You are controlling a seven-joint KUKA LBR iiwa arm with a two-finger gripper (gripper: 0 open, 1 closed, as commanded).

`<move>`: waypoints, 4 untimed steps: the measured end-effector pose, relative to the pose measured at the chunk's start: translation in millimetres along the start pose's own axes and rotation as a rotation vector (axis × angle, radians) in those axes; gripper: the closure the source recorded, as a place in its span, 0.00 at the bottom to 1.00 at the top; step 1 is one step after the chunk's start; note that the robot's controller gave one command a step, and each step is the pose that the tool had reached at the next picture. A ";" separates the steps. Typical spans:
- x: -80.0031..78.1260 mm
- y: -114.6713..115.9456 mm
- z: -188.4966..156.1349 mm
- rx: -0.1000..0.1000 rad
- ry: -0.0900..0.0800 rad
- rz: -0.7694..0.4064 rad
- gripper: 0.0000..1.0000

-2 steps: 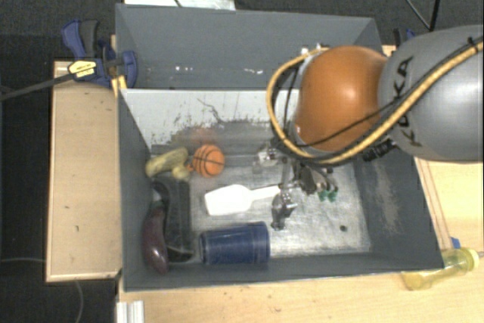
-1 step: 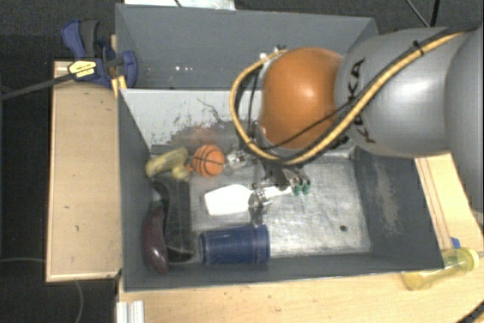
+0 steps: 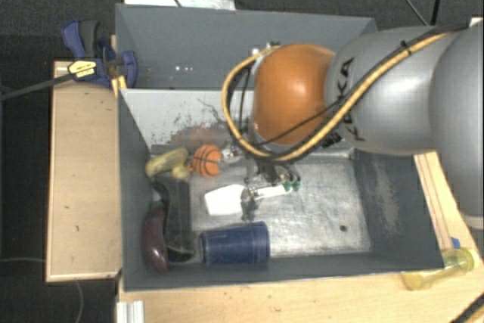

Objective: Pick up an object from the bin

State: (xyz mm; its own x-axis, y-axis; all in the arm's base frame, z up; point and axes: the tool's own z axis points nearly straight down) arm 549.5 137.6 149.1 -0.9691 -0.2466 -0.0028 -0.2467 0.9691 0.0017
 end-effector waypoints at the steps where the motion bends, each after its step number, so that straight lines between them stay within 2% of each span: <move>1: -2.6 -5.8 62.0 0.002 -0.011 -0.024 0.00; 2: -1.9 -8.3 80.0 0.001 -0.022 -0.053 1.00; 3: -0.5 -8.6 77.1 0.001 -0.021 -0.055 1.00; 4: 0.5 -8.6 76.2 0.001 -0.010 -0.055 1.00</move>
Offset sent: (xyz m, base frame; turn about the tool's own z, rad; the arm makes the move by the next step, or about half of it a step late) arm -0.0041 -0.0108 -0.0791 -0.0653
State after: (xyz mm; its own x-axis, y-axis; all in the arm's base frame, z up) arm 551.3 129.3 72.9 -0.9539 -0.2999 -0.0126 -0.2999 0.9540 -0.0002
